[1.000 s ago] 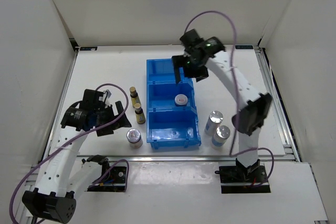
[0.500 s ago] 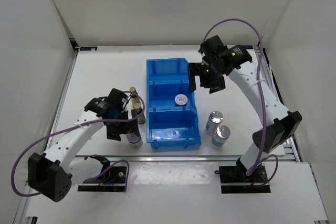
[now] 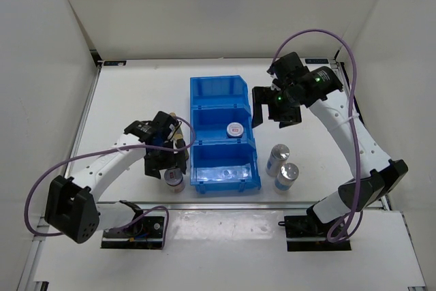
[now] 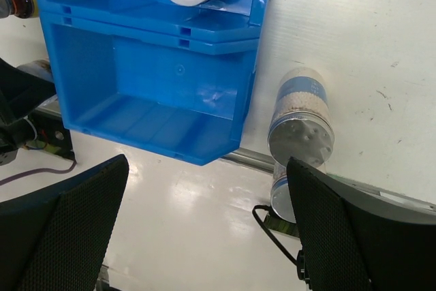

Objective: Organize the condiment bottles

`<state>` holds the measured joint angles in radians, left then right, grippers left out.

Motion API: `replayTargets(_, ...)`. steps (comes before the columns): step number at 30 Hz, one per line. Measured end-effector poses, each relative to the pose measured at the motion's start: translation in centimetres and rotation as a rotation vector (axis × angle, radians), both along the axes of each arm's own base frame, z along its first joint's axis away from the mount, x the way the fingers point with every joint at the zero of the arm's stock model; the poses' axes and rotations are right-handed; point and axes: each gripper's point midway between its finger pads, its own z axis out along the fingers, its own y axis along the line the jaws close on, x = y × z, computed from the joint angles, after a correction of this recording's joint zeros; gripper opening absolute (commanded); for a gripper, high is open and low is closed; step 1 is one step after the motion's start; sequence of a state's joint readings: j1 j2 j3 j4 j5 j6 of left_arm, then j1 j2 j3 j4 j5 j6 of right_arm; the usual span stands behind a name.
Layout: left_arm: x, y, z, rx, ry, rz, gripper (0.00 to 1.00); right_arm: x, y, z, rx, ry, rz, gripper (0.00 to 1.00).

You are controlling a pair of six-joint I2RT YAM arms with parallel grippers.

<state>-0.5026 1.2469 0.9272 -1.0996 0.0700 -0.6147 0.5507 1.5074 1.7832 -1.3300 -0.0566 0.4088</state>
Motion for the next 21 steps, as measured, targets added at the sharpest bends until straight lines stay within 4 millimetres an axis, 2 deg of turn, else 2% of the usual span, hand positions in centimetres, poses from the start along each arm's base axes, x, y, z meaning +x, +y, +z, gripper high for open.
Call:
replayTargets(2,0.4,-0.2,-0.1,0.0,-0.005,0.0,0.99,0.0,0.0,0.0,0.002,0.001,0.001,1.0)
replayTargets(6,1.0,-0.6,-0.6,0.004,0.002,0.002,0.88,-0.2,0.0,0.0,0.004,0.008,0.004,1.0)
replayTargets(10,1.1,-0.7,-0.7,0.003,0.006,0.012,0.83,-0.3,0.0,-0.1,0.001,0.013,0.004,1.0)
replayTargets(14,0.8,-0.7,-0.5,-0.012,-0.003,0.023,0.76,-0.5,-0.3,-0.9,-0.013,0.036,-0.001,1.0)
replayTargets(19,0.0,-0.8,0.2,-0.052,-0.022,0.037,0.61,-0.4,-0.7,-1.4,-0.023,0.049,-0.013,1.0)
replayTargets(21,-0.2,-0.8,0.2,-0.064,-0.024,0.041,0.61,-0.4,-0.8,-1.4,-0.023,0.05,-0.016,1.0)
